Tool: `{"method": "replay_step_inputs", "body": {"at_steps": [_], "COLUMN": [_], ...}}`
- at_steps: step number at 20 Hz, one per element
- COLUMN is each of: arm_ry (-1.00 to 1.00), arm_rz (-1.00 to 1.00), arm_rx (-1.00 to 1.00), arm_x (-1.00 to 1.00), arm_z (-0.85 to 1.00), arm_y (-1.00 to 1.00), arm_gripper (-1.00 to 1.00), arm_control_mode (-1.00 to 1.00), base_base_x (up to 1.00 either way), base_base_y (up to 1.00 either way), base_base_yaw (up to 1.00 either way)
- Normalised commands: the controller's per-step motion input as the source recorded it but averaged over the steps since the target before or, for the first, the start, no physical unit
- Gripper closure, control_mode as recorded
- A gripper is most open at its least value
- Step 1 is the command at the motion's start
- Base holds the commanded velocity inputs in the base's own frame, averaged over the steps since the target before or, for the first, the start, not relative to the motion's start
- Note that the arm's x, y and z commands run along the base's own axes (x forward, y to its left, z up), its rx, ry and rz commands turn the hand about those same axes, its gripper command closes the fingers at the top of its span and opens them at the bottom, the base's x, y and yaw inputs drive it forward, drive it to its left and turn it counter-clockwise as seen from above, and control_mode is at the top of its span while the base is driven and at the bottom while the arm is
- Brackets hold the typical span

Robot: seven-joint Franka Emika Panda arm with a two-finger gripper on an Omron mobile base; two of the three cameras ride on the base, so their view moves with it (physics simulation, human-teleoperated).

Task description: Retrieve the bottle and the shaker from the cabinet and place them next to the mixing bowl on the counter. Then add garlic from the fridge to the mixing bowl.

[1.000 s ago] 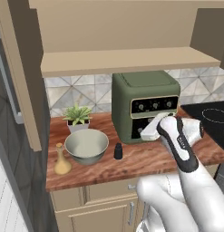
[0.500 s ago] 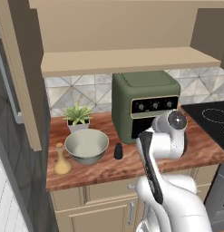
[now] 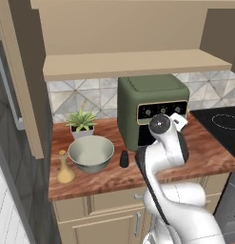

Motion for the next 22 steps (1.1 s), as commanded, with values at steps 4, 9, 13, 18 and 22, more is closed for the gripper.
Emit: {"method": "replay_step_inputs", "body": {"at_steps": [4,9,13,18,22], "arm_ry": [0.02,0.01,0.0,0.0,0.03], "arm_rz": [0.04,0.16,0.24,0.13,0.0], "arm_rx": [0.16,0.28,0.18,-0.02,-0.23], "arm_x": [-0.58,-0.68,-0.49,-0.14,0.0], "arm_z": [0.36,0.24,0.17,0.2,0.02], "arm_y": [-0.64,-0.39,0.0,0.26,0.61], "arm_gripper": [-1.0,-1.0,-1.0,-1.0,-1.0], "arm_control_mode": [-1.0,-1.0,-1.0,-1.0,-1.0], "base_base_x": [0.0,0.0,0.0,0.0,0.0], "base_base_y": [0.0,0.0,0.0,0.0,0.0], "base_base_yaw": [0.0,0.0,0.0,0.0,0.0]}}
